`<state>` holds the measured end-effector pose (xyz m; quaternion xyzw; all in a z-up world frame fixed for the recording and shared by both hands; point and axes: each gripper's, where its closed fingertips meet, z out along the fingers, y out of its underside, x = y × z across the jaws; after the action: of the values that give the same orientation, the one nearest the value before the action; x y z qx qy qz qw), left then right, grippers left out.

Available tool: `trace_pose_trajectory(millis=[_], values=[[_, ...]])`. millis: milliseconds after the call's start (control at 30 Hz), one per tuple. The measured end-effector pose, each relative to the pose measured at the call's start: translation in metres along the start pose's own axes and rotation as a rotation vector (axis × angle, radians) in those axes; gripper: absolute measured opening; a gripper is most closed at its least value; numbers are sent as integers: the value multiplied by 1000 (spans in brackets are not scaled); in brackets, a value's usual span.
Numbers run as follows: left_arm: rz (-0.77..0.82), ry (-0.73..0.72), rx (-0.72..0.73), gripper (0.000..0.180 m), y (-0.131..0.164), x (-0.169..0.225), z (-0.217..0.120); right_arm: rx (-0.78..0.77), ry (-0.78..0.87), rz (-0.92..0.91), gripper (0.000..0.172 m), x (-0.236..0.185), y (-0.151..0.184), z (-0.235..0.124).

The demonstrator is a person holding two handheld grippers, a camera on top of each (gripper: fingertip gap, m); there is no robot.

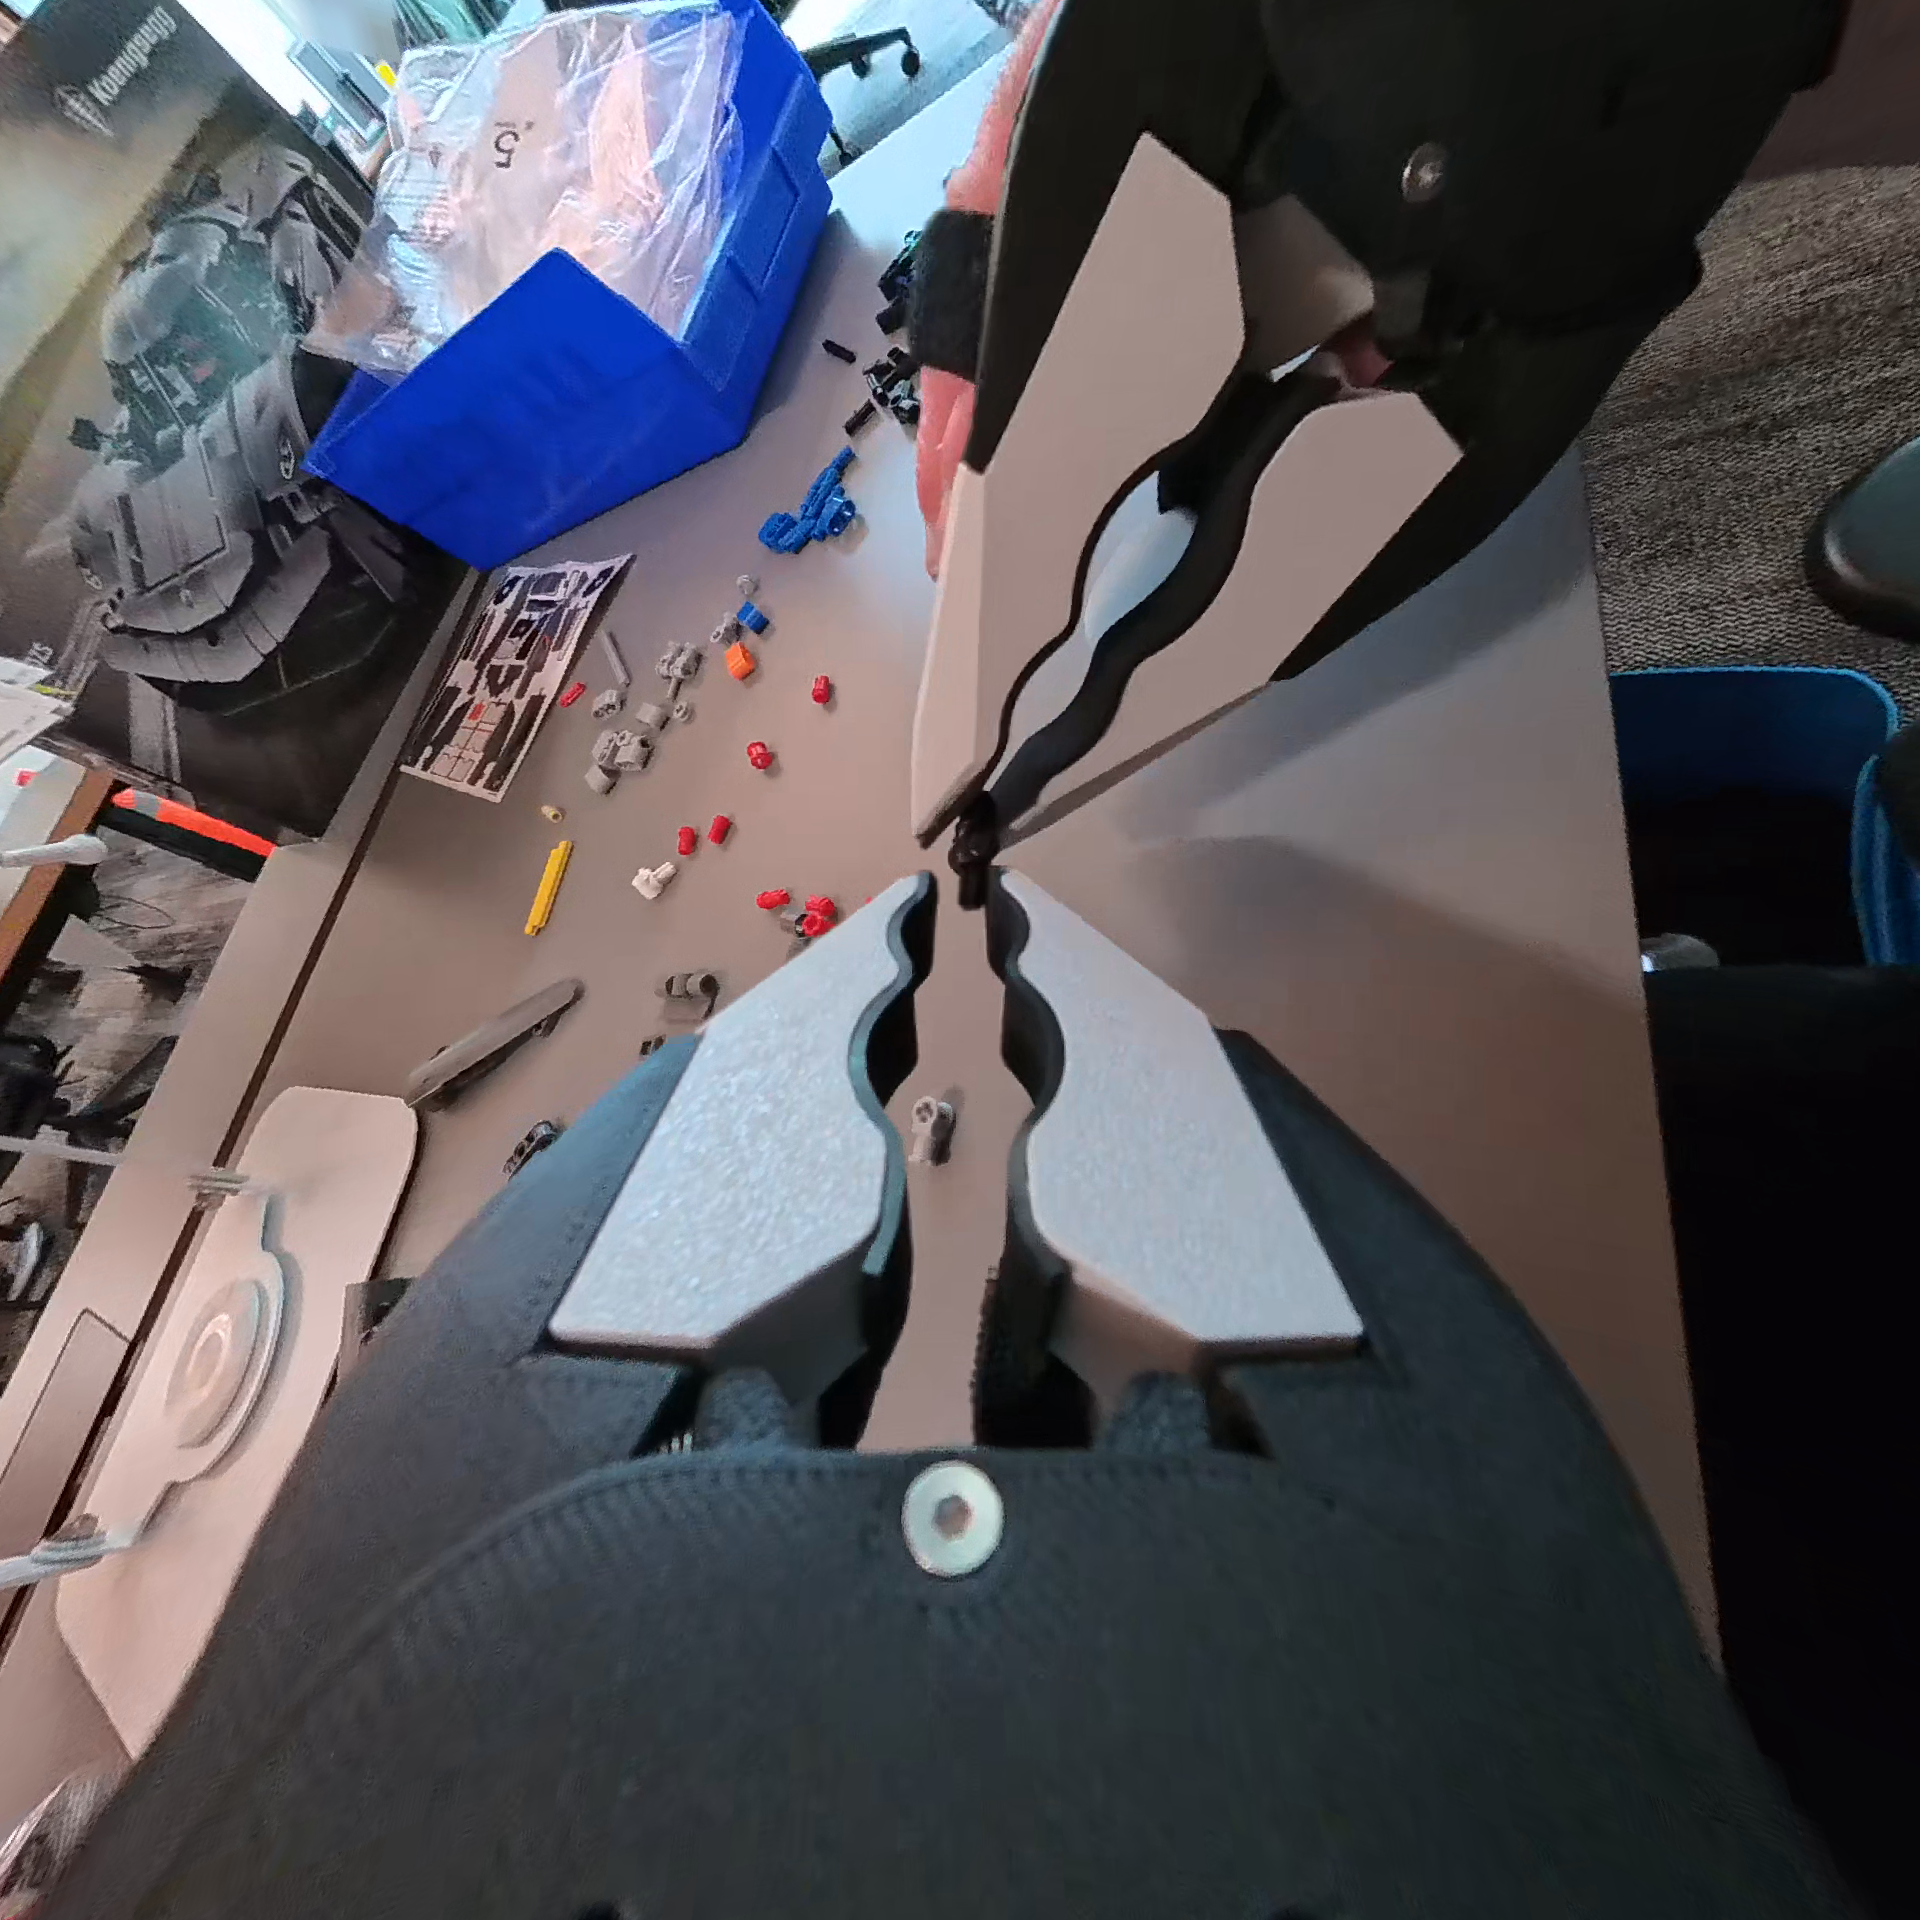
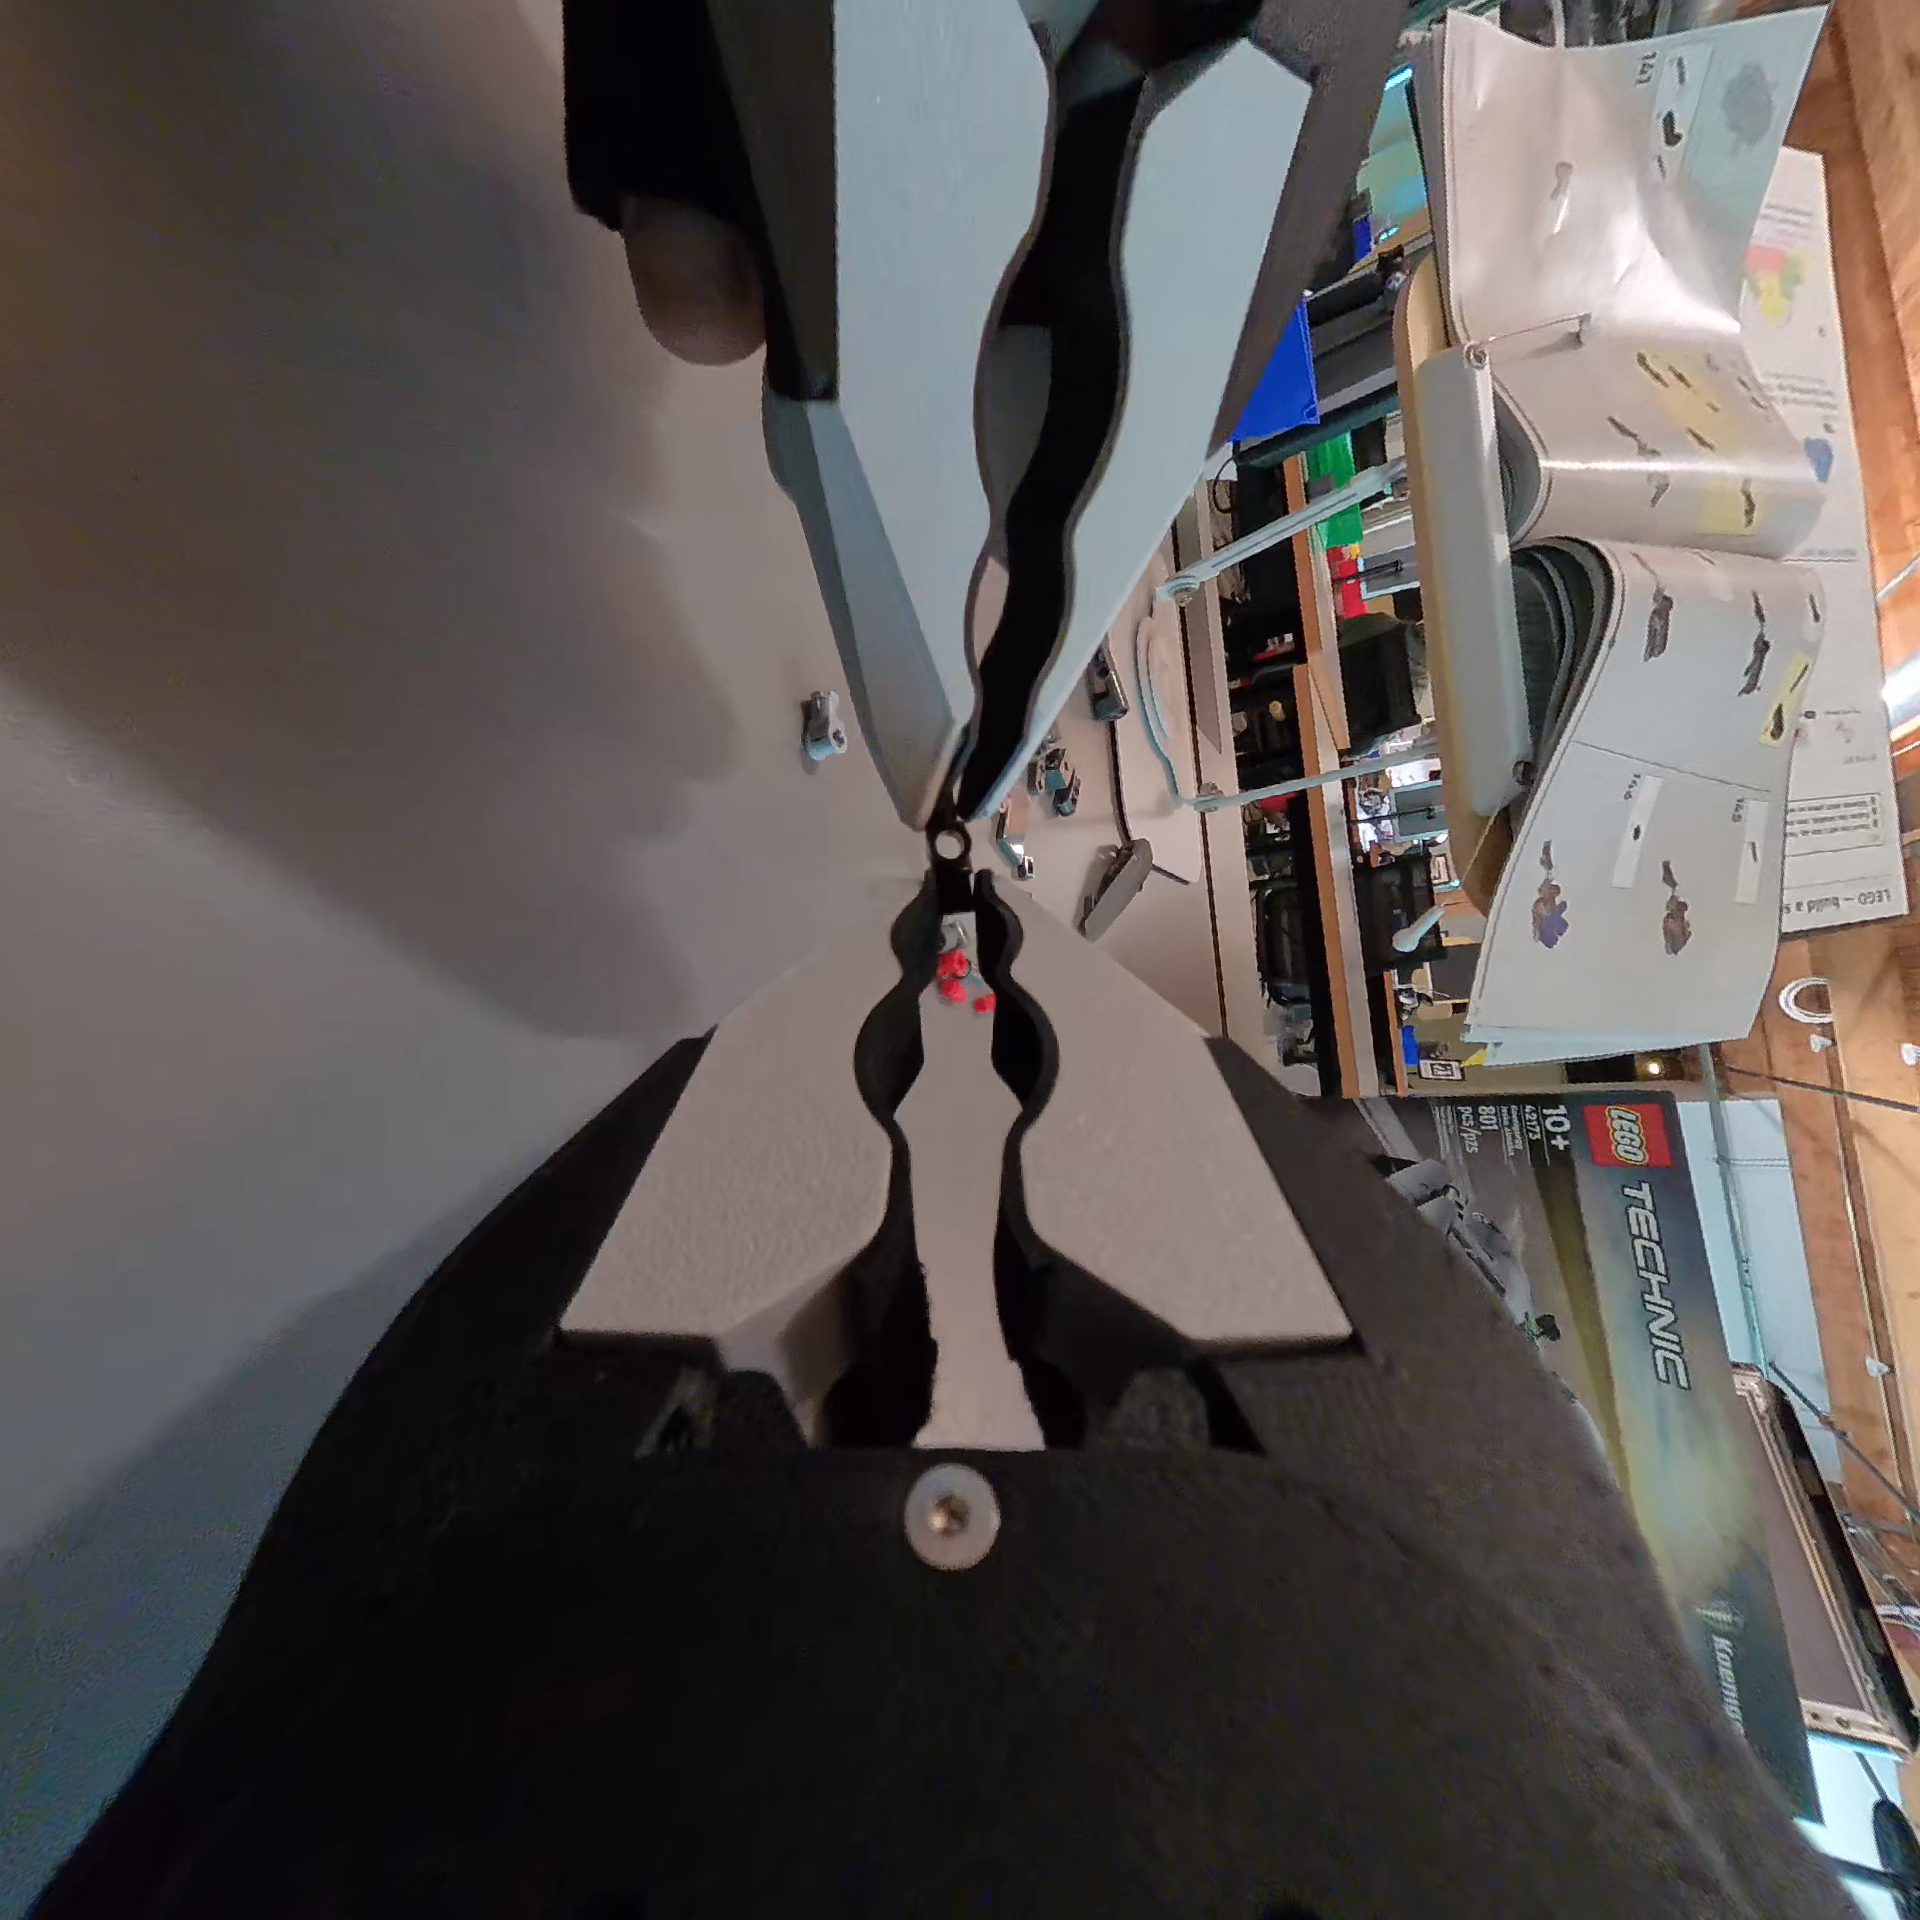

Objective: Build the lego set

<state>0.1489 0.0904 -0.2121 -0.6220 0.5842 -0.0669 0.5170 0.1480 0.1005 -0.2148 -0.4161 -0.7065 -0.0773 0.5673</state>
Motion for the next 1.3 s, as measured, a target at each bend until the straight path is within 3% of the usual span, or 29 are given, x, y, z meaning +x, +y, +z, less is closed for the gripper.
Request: trace_pose_trajectory(millis=[200,400,800,1133,1300], values=[[51,-32,-11,2,2,1,3,-5,-2,17,4,0,3,2],[241,-136,-90,2,11,-6,7,9,-163,212,20,-10,8,2],[492,-131,-107,2,12,3,1,90,-298,464,12,-10,-4,-4],[502,-133,-107,2,12,5,6,100,-356,470,3,-14,-3,-2],[457,-138,-142,12,18,-2,0,60,-368,409,3,-11,9,5]])
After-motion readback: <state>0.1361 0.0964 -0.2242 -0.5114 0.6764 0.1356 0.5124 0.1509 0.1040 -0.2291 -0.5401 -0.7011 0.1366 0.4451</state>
